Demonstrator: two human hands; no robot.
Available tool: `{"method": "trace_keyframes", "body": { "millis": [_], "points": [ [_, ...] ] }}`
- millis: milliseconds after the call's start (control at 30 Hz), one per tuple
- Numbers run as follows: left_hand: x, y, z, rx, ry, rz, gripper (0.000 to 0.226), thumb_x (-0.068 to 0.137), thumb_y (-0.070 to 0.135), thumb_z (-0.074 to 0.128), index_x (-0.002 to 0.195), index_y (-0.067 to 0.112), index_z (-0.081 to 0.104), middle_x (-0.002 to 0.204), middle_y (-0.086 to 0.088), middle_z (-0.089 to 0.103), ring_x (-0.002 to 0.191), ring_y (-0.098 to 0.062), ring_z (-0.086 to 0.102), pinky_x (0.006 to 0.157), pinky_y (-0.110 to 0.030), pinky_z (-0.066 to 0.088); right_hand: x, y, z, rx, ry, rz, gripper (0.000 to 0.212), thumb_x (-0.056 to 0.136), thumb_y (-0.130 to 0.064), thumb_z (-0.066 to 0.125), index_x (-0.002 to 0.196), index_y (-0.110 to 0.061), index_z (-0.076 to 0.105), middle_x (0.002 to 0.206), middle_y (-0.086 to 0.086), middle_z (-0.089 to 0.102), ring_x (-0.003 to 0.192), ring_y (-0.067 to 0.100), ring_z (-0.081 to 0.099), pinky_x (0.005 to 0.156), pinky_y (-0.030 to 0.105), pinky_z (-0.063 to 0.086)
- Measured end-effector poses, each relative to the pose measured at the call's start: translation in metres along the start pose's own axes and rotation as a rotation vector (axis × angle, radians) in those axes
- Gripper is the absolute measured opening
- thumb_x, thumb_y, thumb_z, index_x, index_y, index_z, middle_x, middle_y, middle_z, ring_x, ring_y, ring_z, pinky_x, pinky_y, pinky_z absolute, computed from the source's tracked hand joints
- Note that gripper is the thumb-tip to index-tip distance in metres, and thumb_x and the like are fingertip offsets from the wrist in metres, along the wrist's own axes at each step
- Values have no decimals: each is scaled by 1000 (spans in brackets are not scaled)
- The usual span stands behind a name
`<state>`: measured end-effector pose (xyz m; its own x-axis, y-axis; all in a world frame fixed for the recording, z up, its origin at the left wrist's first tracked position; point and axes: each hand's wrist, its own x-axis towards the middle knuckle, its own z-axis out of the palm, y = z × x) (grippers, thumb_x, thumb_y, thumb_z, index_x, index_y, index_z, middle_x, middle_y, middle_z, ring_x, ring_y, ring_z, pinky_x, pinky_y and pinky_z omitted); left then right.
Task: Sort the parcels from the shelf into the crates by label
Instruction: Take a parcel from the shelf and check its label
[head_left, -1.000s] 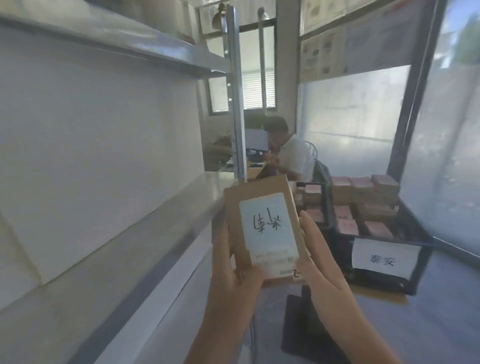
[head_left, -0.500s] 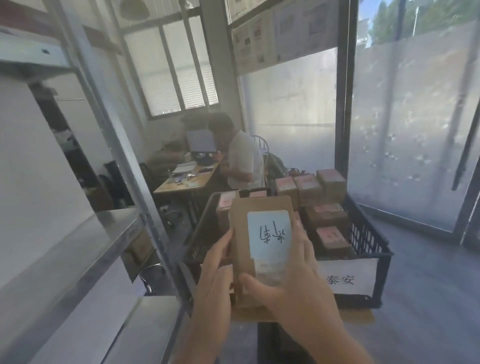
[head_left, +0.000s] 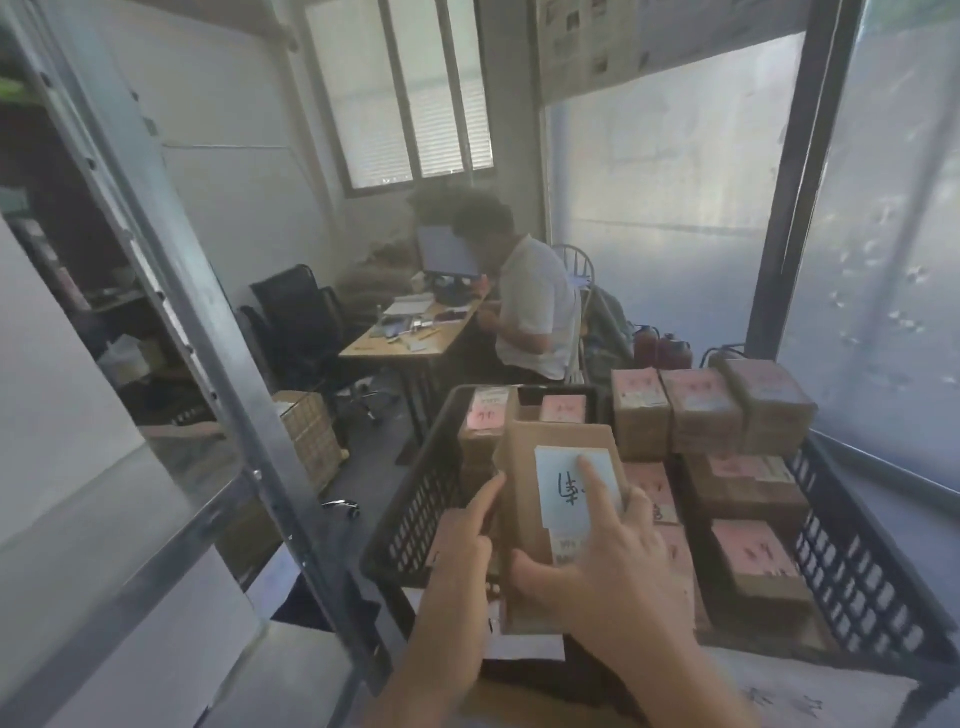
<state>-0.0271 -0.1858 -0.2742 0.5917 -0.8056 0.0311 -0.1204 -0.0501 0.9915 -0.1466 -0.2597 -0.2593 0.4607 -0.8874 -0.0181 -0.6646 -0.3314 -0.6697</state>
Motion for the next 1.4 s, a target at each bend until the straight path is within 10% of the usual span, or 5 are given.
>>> {"method": "trace_keyframes", "body": {
  "millis": [200, 433, 833, 1267, 1400],
  "points": [
    [89, -25, -52, 74, 213, 104, 63, 91, 48, 27, 154, 53, 30, 162, 19, 34, 145, -8, 38, 121, -55, 35, 76, -16, 42, -69, 97, 80, 112, 72, -78, 61, 158, -51, -6, 165, 3, 9, 145, 33, 31, 104, 45, 42],
    [215, -47, -75, 123, 78, 171, 54, 95, 43, 27, 146, 49, 42, 157, 19, 40, 136, 15, 39, 115, -34, 42, 161, -25, 109, -234, 101, 290, 112, 71, -80, 53, 160, -44, -3, 166, 14, 8, 145, 36, 30, 110, 50, 37],
    [277, -78, -62, 185, 16, 156, 51, 95, 43, 26, 138, 40, 52, 156, 9, 44, 147, -3, 34, 126, -43, 30, 209, 4, 137, -394, 131, 399, 108, 78, -83, 42, 166, -31, 7, 169, 20, 15, 154, 38, 21, 122, 50, 25],
    [265, -75, -70, 252, -9, 156, 53, 97, 52, 28, 141, 42, 55, 156, 16, 42, 145, 6, 32, 106, -10, 24, 215, 9, 137, -399, 115, 391, 112, 79, -86, 42, 167, -27, 6, 170, 18, 12, 155, 38, 17, 119, 55, 27],
    [265, -73, -73, 358, -25, 176, 54, 95, 57, 35, 145, 46, 51, 161, 17, 35, 149, 0, 27, 123, -44, 31, 214, 12, 131, -358, 143, 312, 117, 76, -93, 40, 166, -33, -3, 175, 10, -5, 161, 35, -3, 125, 61, 17]
  ]
}}
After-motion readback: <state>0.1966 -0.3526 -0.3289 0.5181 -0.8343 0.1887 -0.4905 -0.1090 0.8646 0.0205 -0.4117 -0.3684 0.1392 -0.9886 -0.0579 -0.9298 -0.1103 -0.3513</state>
